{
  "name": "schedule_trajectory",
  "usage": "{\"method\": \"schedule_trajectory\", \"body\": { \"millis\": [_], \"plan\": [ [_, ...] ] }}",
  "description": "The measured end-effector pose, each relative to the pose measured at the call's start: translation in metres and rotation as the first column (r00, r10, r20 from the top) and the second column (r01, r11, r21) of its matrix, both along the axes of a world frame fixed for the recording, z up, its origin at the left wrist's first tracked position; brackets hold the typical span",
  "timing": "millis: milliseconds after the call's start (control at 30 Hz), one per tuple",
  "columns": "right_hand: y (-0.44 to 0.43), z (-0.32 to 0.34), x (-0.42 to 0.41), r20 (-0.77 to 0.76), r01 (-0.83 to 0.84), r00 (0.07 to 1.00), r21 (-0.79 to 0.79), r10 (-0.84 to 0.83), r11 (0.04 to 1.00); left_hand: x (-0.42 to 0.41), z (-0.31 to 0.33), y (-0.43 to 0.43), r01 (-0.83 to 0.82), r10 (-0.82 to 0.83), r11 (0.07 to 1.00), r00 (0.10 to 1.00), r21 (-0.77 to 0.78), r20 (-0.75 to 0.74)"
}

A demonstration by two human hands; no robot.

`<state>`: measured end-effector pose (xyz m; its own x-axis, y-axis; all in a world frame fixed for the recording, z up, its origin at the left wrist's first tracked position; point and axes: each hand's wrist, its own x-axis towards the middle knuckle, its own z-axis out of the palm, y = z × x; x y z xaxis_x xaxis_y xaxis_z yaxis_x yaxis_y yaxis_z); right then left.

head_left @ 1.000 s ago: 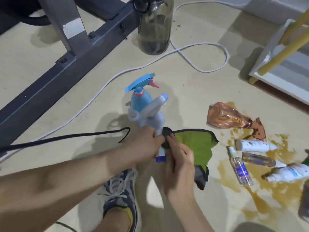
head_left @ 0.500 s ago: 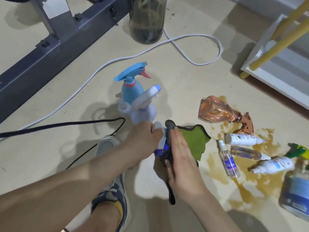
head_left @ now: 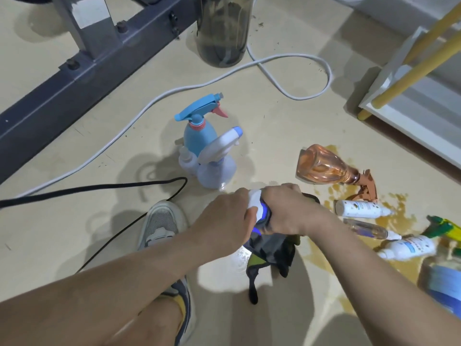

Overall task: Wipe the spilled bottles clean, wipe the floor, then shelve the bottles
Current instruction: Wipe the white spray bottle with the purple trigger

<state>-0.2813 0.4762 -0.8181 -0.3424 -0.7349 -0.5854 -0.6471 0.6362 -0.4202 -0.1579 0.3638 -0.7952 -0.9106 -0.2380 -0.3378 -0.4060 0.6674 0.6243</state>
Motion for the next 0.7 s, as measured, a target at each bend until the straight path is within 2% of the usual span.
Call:
{"method": "schedule_trajectory", "body": {
  "millis": [33,67,100,133,200,233,300,333,400,467,533,600,700],
  "plan": [
    [0.006,-0.013,0.021,-0.121,0.111,0.983,-0.205,-0.138,0.972,0.0,-0.001,-0.001,0.003,-0.003,1.0,1.0,-0.002,-0.008],
    [0.013,-0.022,0.042,-0.145,0.232,0.942,-0.367,-0.302,0.901,-0.001,-0.004,-0.002,0.002,-0.002,1.0,1.0,0.015,0.001],
    [0.021,-0.033,0.056,-0.153,0.298,0.897,-0.486,-0.416,0.821,-0.001,-0.007,-0.001,-0.01,0.009,0.999,1.0,0.05,0.025],
    [0.029,-0.043,0.062,-0.204,0.284,0.868,-0.544,-0.453,0.79,-0.001,-0.01,0.0,-0.042,0.037,0.994,0.998,0.097,0.059],
    [0.041,-0.055,0.057,-0.34,0.154,0.854,-0.558,-0.394,0.816,0.0,-0.019,0.002,-0.183,0.147,0.952,0.976,0.247,0.159],
    [0.044,-0.056,0.049,-0.394,0.089,0.851,-0.541,-0.346,0.836,0.0,-0.02,0.001,-0.28,0.221,0.898,0.954,0.34,0.201],
    [0.042,-0.054,0.035,-0.428,0.027,0.859,-0.513,-0.282,0.858,0.001,-0.023,-0.002,-0.401,0.318,0.798,0.914,0.449,0.252],
    [0.039,-0.051,0.029,-0.406,0.034,0.875,-0.493,-0.265,0.869,0.001,-0.023,-0.003,-0.397,0.311,0.802,0.915,0.446,0.256],
    [0.03,-0.043,0.02,-0.33,0.035,0.926,-0.415,-0.186,0.909,0.001,-0.02,-0.004,-0.322,0.253,0.878,0.94,0.354,0.228],
    [0.016,-0.026,0.006,-0.217,-0.016,0.975,-0.267,-0.044,0.964,0.0,-0.02,-0.005,-0.22,0.187,0.945,0.971,0.241,0.152],
    [0.003,-0.009,-0.006,0.031,-0.048,0.998,-0.038,0.049,0.998,0.002,-0.015,-0.005,-0.065,0.057,0.992,0.995,0.108,0.079],
    [-0.005,-0.001,-0.017,0.321,-0.044,0.947,0.098,0.01,0.994,0.003,-0.01,-0.006,0.11,-0.11,0.994,0.994,-0.021,0.022],
    [-0.007,0.0,-0.025,0.504,-0.152,0.861,0.117,0.073,0.981,0.005,0.001,-0.012,0.352,-0.377,0.918,0.917,-0.183,-0.126]
  ]
}}
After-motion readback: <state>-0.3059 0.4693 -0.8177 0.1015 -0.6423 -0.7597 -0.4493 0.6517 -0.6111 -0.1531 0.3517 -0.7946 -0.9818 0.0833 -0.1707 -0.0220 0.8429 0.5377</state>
